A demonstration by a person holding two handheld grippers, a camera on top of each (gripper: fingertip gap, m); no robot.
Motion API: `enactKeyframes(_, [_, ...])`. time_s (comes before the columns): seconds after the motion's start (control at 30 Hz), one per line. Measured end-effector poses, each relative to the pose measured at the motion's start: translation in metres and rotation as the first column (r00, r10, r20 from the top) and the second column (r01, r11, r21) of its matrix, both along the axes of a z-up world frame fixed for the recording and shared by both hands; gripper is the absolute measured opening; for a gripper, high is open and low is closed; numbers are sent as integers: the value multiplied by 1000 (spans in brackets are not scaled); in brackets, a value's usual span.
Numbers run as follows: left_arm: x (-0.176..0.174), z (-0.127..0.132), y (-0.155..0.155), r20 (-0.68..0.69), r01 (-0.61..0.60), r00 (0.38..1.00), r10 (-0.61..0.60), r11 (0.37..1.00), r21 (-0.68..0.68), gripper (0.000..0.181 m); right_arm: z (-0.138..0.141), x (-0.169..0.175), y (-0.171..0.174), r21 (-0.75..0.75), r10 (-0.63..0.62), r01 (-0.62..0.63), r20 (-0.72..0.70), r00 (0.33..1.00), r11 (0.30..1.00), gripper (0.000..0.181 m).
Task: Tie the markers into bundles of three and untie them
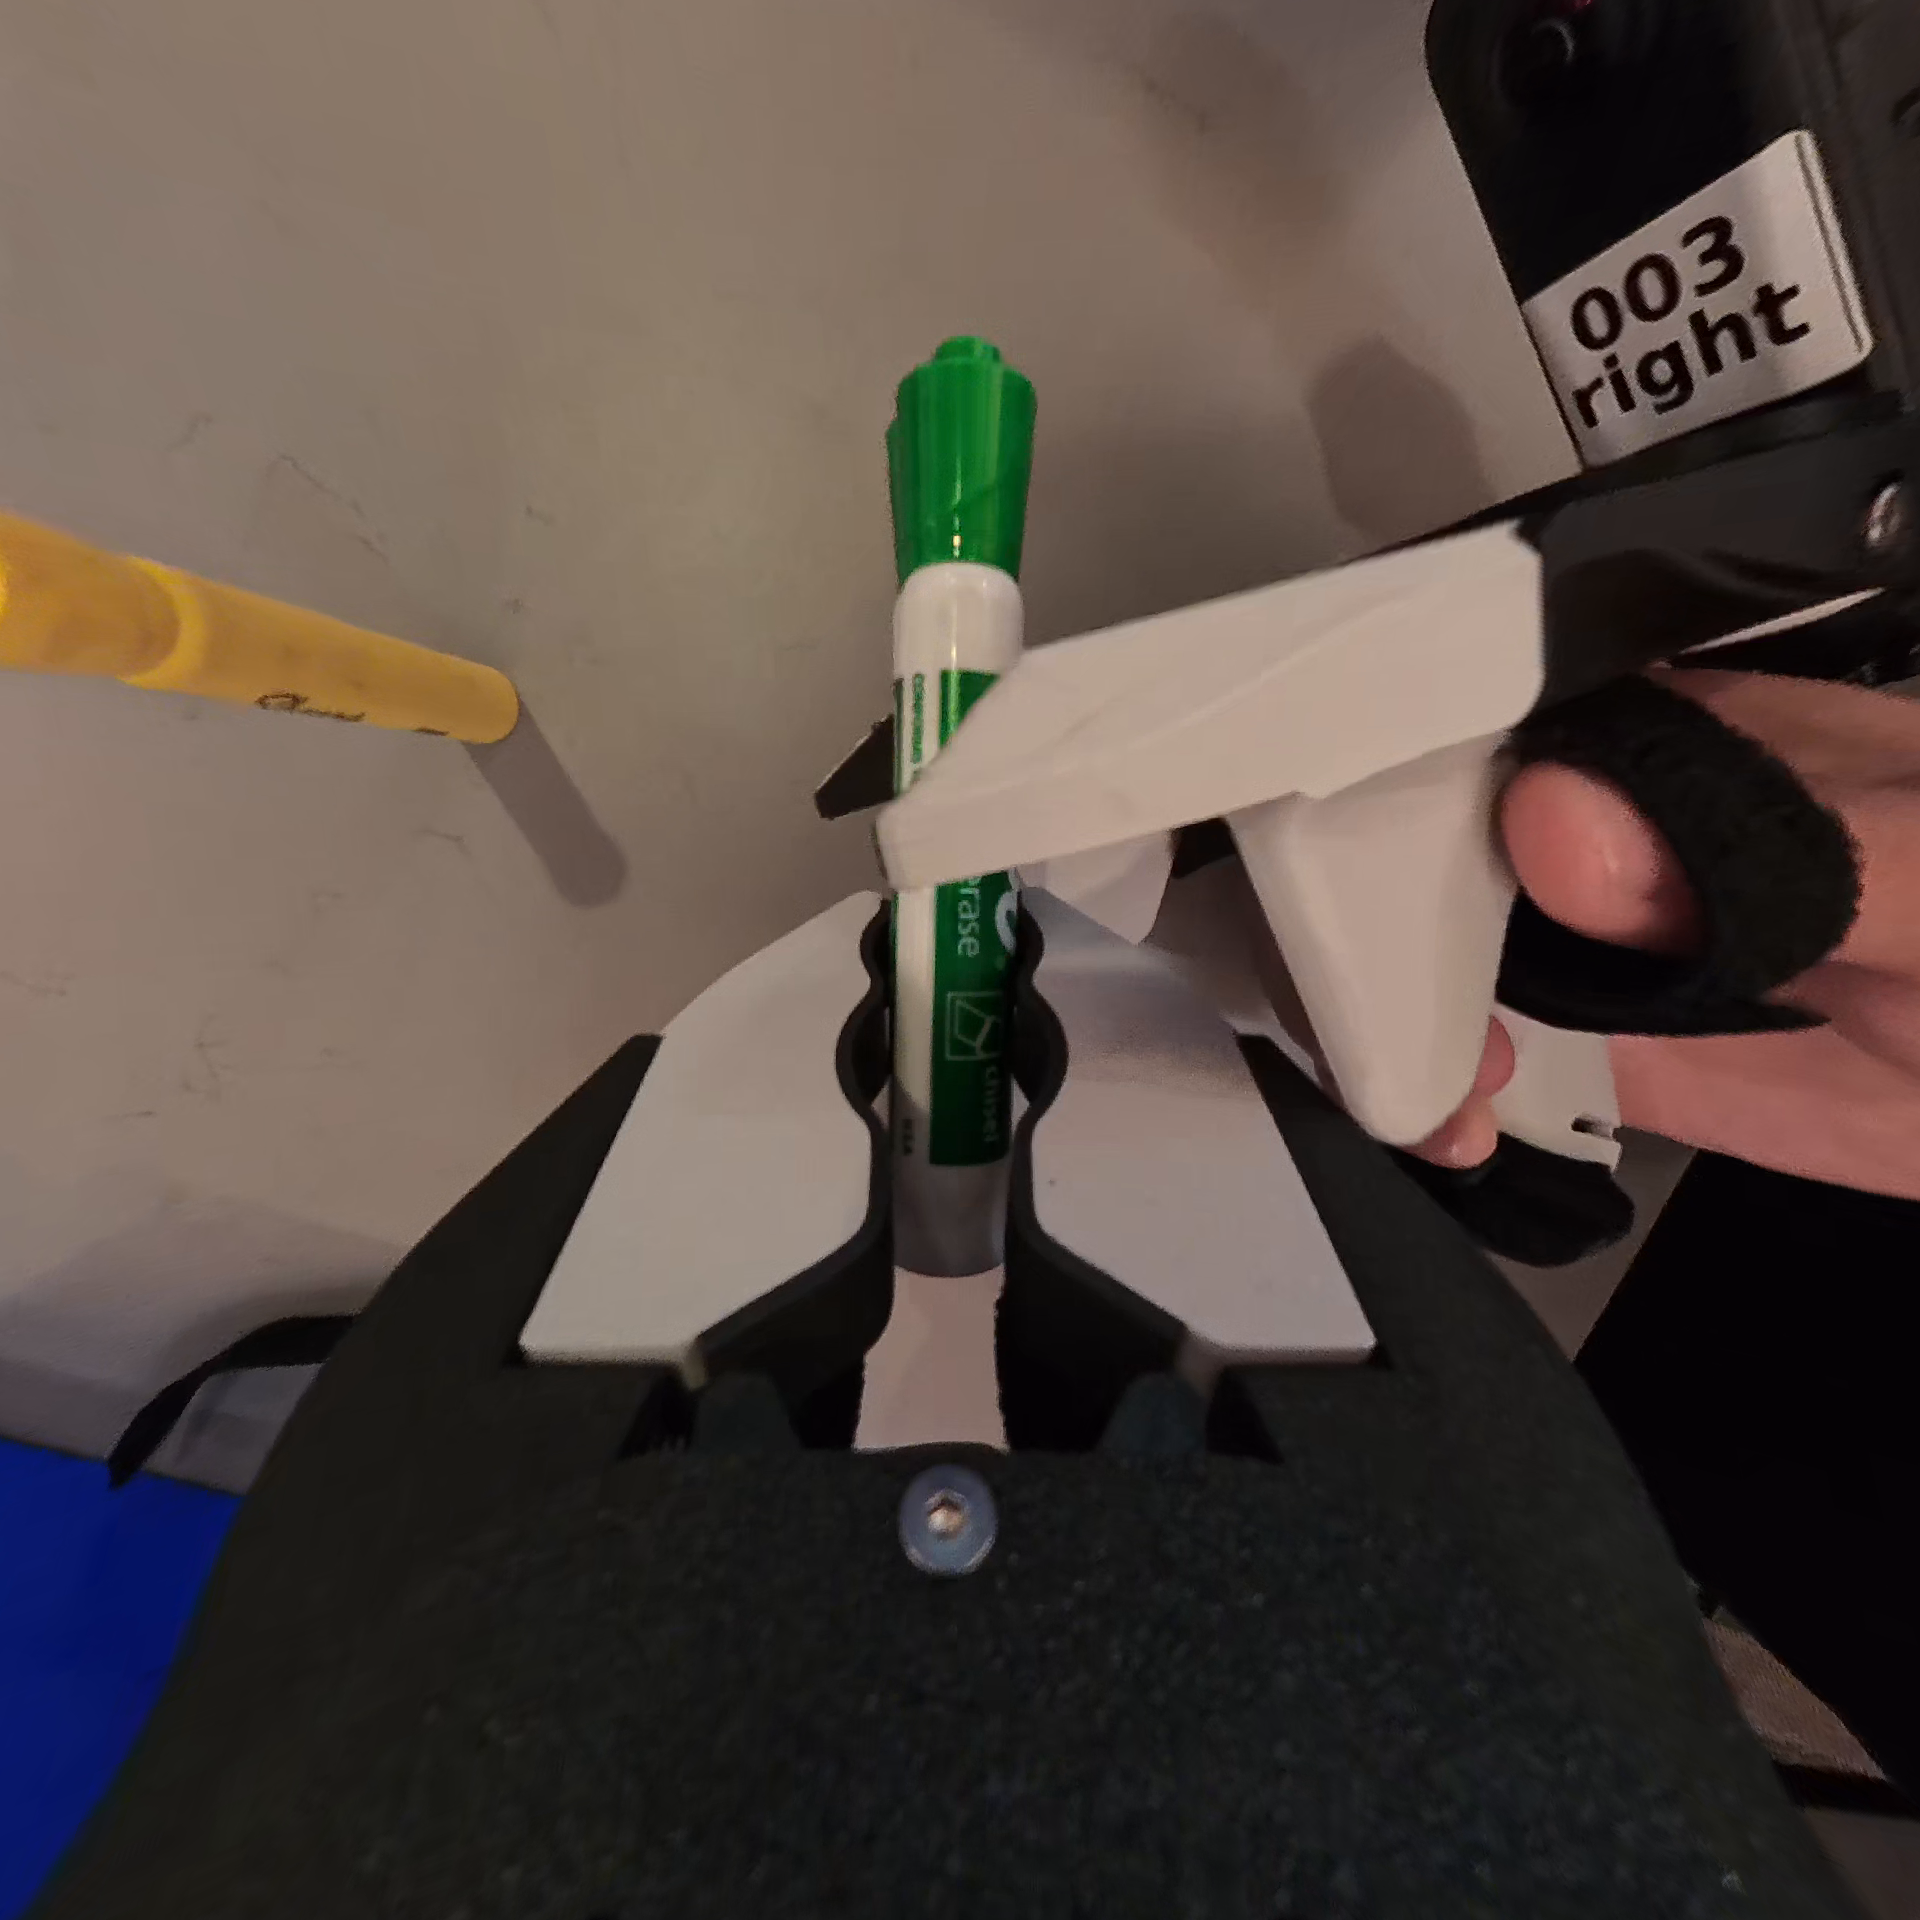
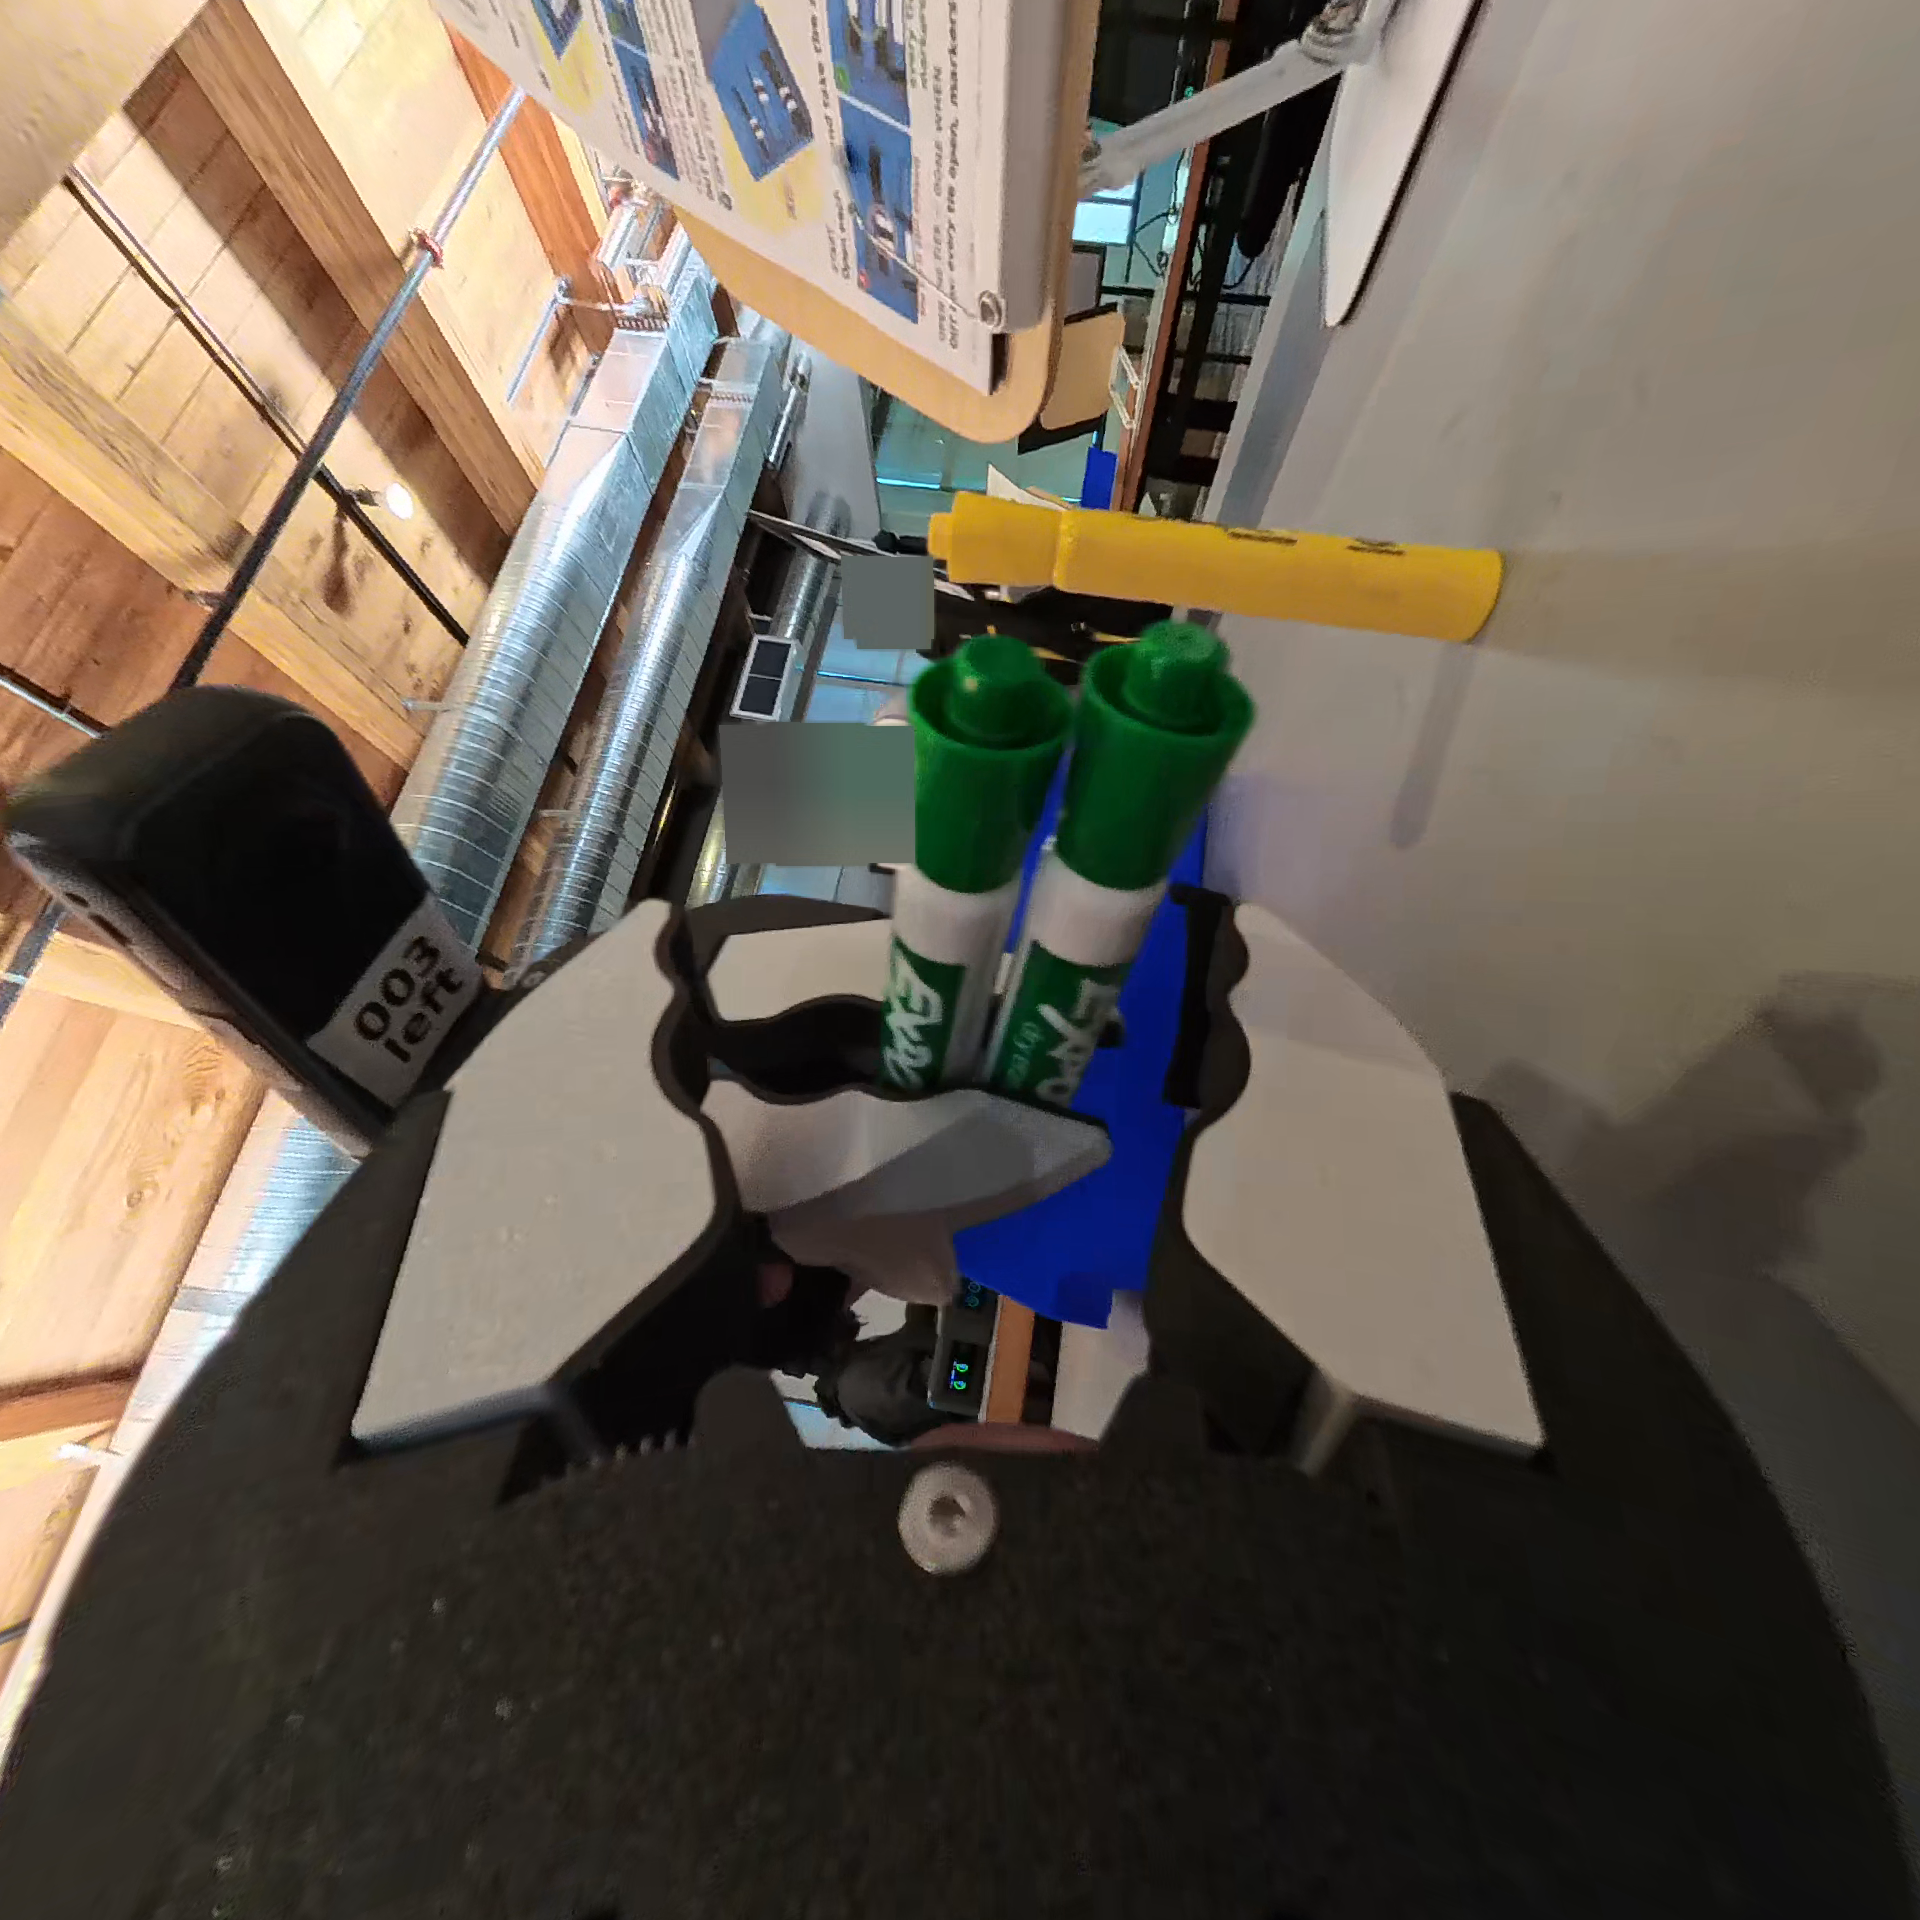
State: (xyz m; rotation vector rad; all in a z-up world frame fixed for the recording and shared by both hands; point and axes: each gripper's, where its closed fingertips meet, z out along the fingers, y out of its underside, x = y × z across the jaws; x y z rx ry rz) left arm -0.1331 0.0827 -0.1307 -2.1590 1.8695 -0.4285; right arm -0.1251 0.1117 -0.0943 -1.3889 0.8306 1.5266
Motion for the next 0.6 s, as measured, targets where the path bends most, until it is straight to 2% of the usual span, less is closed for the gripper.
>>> enactKeyframes(0.03, [1, -1, 1, -2, 2, 1000, -2, 1000, 5, 19, 2, 0, 0, -3, -1, 1, -3, 1000, 1000, 93])
enactKeyframes(0.2, [6, -6, 1, 8, 16, 1000, -16, 1000, -1, 19, 1, 4, 5, -24, 9, -10, -43, 999, 1000, 92])
enactKeyframes(0.3, [7, -10, -1, 9, 63, 998, -63, 998, 24, 19, 2, 11, 6, -22, -2, 0, -92, 996, 1000, 93])
enactKeyframes(0.6, [6, -10, -4, 21, 97, 995, -97, 995, 17, 19, 0, 5, 8, -36, 21, -25, -116, 993, 999, 92])
